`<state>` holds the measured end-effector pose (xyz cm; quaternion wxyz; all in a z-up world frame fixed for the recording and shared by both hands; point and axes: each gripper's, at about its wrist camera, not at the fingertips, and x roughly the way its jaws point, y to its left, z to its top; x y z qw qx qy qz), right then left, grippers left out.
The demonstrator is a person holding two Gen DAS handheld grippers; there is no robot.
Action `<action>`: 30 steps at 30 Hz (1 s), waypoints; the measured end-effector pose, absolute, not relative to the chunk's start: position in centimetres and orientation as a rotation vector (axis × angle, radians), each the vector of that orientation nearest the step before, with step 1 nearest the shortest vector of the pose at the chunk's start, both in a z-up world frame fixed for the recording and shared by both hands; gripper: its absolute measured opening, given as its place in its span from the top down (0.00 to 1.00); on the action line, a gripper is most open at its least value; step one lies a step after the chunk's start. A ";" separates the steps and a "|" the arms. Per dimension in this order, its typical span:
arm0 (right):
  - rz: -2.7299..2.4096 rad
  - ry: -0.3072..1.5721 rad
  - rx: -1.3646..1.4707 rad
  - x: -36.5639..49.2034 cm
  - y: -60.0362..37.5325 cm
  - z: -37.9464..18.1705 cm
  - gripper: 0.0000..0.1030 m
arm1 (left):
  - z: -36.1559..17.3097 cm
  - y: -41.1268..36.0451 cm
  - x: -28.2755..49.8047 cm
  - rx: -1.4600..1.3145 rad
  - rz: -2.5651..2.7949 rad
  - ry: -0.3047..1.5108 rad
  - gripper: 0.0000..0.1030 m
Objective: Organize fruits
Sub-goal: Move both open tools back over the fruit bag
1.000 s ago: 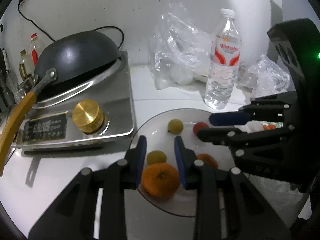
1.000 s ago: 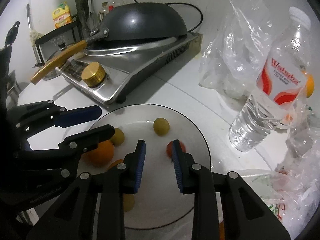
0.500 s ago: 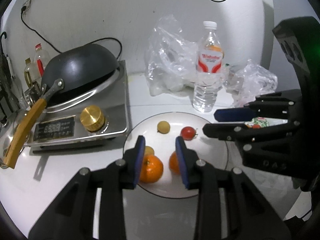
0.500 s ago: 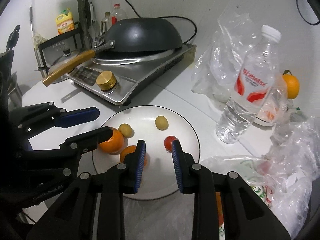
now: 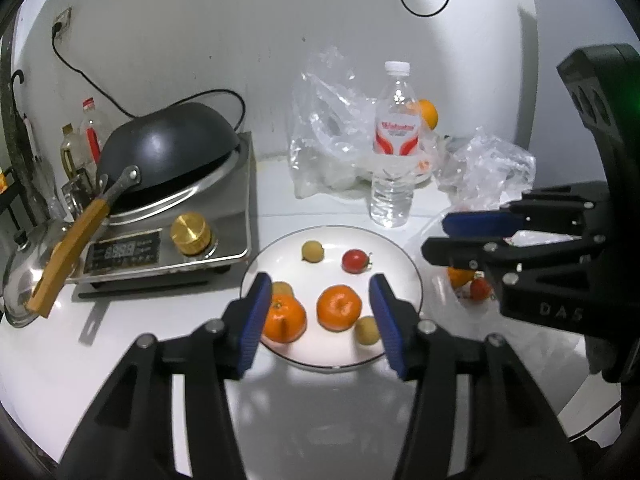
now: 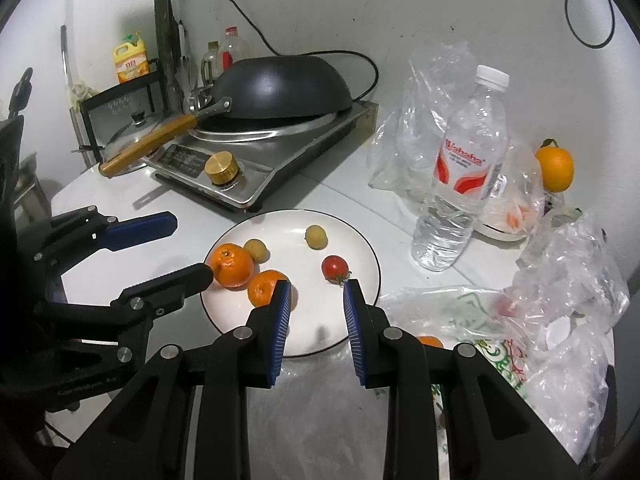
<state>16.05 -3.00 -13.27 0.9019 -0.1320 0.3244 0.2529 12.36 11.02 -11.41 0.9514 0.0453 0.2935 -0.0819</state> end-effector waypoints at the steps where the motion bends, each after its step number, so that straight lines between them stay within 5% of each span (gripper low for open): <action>1: 0.521 0.668 -0.271 15.8 -3.2 -13.2 0.72 | -11.3 10.9 12.2 0.094 -0.169 0.594 0.50; 30: 0.443 0.664 -0.165 13.0 -12.8 -13.8 0.72 | -10.8 3.4 10.0 0.117 -0.267 0.624 0.49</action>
